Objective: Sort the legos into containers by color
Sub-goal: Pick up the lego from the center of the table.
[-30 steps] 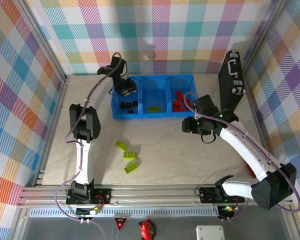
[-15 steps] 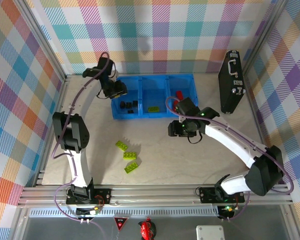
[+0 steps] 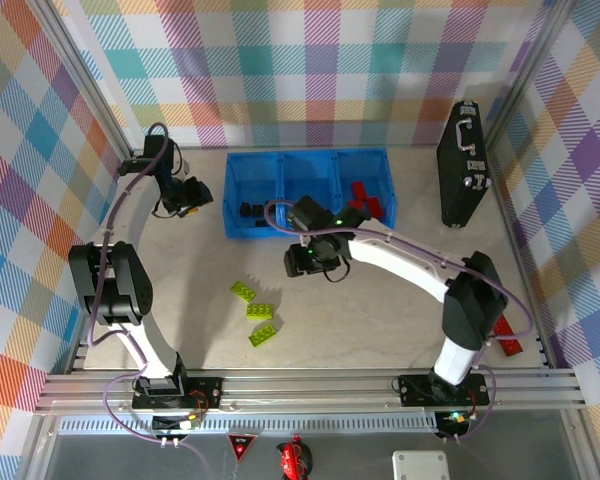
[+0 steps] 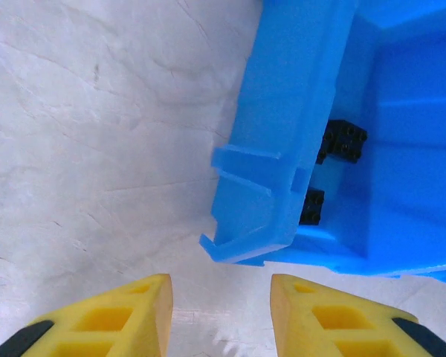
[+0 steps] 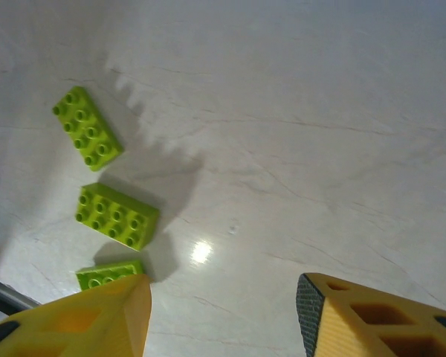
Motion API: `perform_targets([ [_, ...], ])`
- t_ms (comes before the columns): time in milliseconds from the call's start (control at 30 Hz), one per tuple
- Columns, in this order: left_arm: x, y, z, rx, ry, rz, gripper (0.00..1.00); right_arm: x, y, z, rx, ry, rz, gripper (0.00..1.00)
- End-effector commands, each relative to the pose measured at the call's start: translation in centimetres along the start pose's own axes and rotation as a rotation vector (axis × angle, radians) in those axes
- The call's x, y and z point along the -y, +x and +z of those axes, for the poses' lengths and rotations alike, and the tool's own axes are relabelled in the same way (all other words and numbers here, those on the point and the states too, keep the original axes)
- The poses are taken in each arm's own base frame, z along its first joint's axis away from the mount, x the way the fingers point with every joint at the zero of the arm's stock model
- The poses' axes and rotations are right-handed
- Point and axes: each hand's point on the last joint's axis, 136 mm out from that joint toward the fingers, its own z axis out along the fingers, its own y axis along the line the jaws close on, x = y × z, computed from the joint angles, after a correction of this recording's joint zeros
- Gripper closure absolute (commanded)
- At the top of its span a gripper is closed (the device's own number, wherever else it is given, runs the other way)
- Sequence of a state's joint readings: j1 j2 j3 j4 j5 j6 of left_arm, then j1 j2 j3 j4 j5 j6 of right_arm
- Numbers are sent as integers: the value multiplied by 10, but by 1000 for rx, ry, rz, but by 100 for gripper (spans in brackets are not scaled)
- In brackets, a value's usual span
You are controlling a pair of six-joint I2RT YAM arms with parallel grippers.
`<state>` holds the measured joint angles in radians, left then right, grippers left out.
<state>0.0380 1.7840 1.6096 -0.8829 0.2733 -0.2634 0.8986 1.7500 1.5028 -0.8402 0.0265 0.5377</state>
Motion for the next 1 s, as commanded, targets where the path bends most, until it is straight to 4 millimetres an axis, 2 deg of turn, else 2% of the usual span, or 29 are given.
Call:
perform_targets([
  [0, 4, -1, -16, 31, 37, 36, 61, -23, -2, 7, -23, 4, -67, 44],
  [267, -4, 3, -17, 49, 19, 69, 61, -67, -3, 40, -83, 42, -214, 44],
  [467, -17, 0, -12, 84, -25, 72, 62, -90, -2, 63, -115, 63, -308, 44],
  [800, -20, 3, -3, 74, -25, 63, 63, -101, -2, 103, -125, 86, -400, 44],
  [967, -21, 4, 0, 70, -26, 57, 63, -100, 4, 122, -155, 95, -409, 44],
])
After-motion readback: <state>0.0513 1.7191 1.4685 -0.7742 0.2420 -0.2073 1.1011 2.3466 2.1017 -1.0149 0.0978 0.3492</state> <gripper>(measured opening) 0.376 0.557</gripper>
